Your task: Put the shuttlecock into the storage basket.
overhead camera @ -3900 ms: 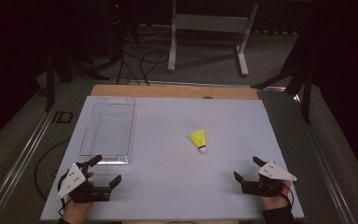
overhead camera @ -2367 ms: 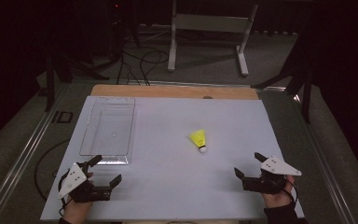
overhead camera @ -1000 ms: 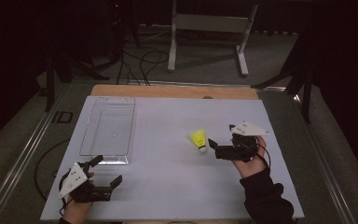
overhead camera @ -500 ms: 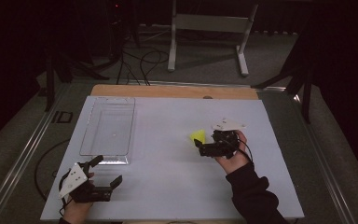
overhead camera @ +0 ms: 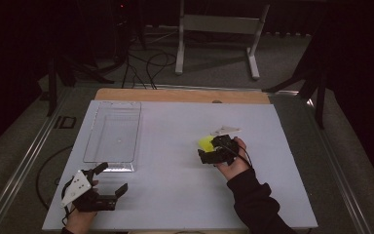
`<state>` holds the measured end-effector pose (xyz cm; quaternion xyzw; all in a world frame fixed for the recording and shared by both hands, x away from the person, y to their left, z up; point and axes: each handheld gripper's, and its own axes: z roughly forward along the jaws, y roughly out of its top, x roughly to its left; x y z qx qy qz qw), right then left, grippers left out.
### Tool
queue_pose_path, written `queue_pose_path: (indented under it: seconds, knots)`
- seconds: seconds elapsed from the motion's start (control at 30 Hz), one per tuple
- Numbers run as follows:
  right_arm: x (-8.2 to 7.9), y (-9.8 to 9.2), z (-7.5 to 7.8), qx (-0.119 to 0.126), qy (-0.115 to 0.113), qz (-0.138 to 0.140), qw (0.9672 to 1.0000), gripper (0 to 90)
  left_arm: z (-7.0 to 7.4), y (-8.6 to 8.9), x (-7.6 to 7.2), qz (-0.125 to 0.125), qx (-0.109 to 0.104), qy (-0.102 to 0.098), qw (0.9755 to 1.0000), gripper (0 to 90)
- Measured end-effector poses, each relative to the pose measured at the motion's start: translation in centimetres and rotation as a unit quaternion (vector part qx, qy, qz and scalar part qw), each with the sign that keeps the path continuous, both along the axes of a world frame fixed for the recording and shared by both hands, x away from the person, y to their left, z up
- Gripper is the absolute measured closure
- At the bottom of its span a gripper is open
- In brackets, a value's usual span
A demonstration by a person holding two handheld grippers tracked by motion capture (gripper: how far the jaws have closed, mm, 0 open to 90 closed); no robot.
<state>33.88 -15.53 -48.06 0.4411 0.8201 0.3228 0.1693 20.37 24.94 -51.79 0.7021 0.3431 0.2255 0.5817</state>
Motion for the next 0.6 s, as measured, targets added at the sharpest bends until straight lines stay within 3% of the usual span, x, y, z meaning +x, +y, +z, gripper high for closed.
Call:
queue_pose_path:
  seconds: [0.43,0.6]
  knots:
    - [1.0,-0.1,-1.3,-0.027,0.069,-0.019,0.9971,12.8,0.0,0.0,0.0,0.000,-0.001,0.000,1.0000,0.2]
    - [1.5,-0.1,-1.6,-0.033,0.110,-0.021,0.9932,13.5,0.0,0.0,0.0,0.000,-0.001,0.001,1.0000,0.2]
